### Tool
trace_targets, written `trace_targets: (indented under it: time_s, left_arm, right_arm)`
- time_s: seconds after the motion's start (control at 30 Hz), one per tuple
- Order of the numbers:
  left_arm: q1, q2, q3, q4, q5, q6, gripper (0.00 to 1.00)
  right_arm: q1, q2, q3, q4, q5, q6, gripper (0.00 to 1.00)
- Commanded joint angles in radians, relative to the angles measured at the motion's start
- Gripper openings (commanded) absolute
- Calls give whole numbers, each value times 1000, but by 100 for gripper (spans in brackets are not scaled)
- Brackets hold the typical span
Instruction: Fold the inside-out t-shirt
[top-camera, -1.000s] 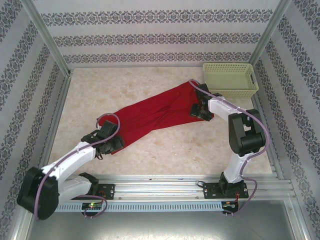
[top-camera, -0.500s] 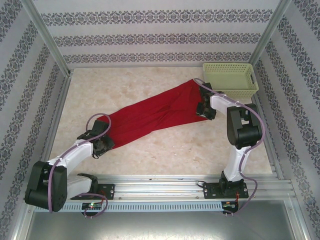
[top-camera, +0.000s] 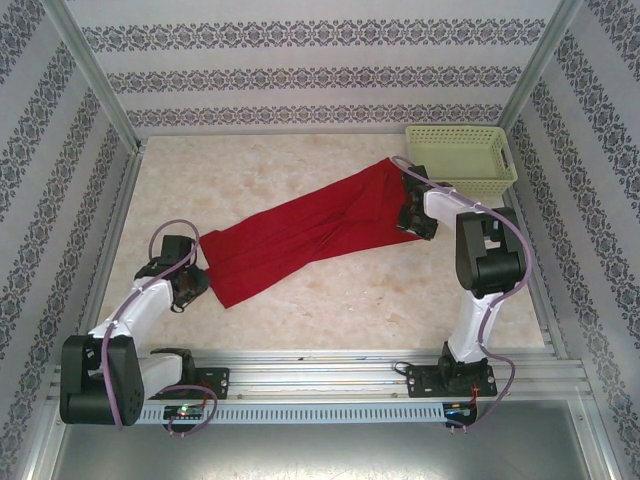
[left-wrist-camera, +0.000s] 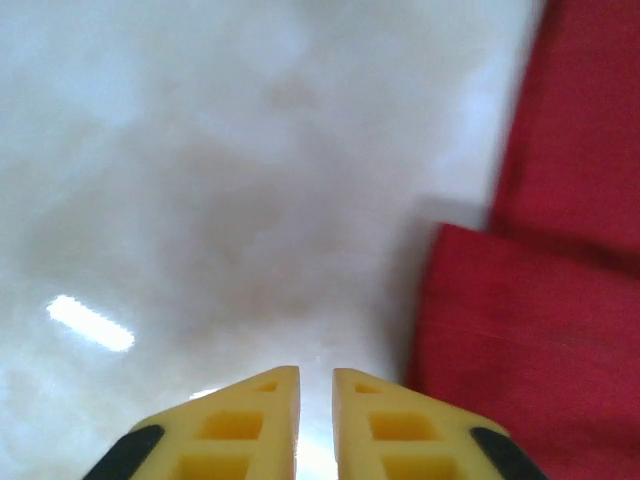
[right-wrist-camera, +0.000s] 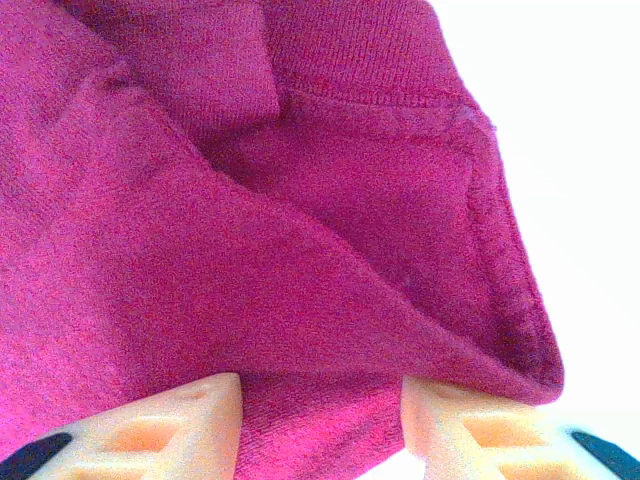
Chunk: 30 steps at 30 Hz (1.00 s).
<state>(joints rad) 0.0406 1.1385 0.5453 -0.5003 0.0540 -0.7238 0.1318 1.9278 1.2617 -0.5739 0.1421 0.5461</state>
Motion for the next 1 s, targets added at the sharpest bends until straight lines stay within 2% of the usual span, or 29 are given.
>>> trace_targets:
  time_s: [0.0,0.2,0.37,0.47,0.67,0.87,0.97]
  left_arm:
    - [-3,-4,65,-13,65,67,29]
    - [-5,106,69,75,136,69,37]
    - [-19,162,70,140,191,60,36]
    - [-24,177,73,161,203,56,29]
    - [-24,194,145,146,157,93,2]
    - [-22,121,232,145,116,127,0]
    - [-18,132,255,164,111,138,0]
  right_arm:
    - [21,-71,-15,-4,26,-15,48]
    - [57,-67,8,-20,31,-11,49]
    - [58,-56,2,-15,33,-11,49]
    - [58,-46,-1,-15,40,-10,50]
    - [58,-25,5,-33,64,-5,49]
    - [55,-11,3,-46,95,-6,49]
    - [54,0,2,-47,103,-8,48]
